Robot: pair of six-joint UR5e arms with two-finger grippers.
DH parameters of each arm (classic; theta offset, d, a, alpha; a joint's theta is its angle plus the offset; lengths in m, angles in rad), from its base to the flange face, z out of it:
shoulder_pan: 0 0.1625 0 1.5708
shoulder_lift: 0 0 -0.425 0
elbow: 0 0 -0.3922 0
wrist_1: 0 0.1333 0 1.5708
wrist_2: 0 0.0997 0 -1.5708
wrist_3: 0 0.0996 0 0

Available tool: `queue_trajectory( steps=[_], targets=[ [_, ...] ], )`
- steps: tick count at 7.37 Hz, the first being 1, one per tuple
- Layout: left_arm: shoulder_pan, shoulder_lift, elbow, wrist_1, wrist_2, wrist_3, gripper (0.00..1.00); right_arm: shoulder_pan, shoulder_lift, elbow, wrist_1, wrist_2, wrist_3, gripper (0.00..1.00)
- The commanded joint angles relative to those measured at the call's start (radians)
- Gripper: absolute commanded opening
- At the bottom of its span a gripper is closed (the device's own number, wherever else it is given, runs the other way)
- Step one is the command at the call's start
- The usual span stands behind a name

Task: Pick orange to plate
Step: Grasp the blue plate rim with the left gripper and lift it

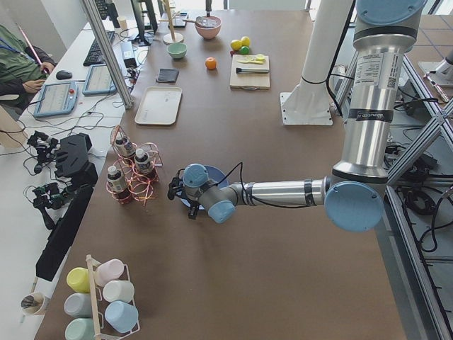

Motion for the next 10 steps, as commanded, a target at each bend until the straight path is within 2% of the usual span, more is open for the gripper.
queue_trajectory(
  steps=[1, 3, 4, 6, 8, 10],
  targets=[
    [0.0, -0.002, -0.002, 0.0, -0.005, -0.005, 0.0, -0.001, 0.009, 0.0, 0.0, -0.001, 0.005, 1.0],
    [0.0, -0.002, -0.009, 0.0, -0.008, -0.064, 0.0, -0.001, 0.01, 0.005, 0.0, 0.002, 0.016, 1.0],
    [-0.003, -0.035, -0.011, 0.002, -0.01, -0.128, 0.0, -0.001, 0.012, 0.012, 0.0, 0.002, 0.017, 1.0],
    [-0.028, -0.092, -0.024, 0.011, -0.079, -0.181, 0.0, -0.013, 0.03, 0.011, 0.0, 0.002, 0.031, 1.0],
    [-0.034, -0.114, -0.098, 0.012, -0.137, -0.3, 0.0, -0.03, 0.07, 0.001, 0.0, 0.006, 0.062, 1.0],
    [-0.019, -0.167, -0.15, 0.012, -0.127, -0.458, 0.0, -0.088, 0.12, 0.0, 0.002, -0.009, 0.158, 1.0]
  ],
)
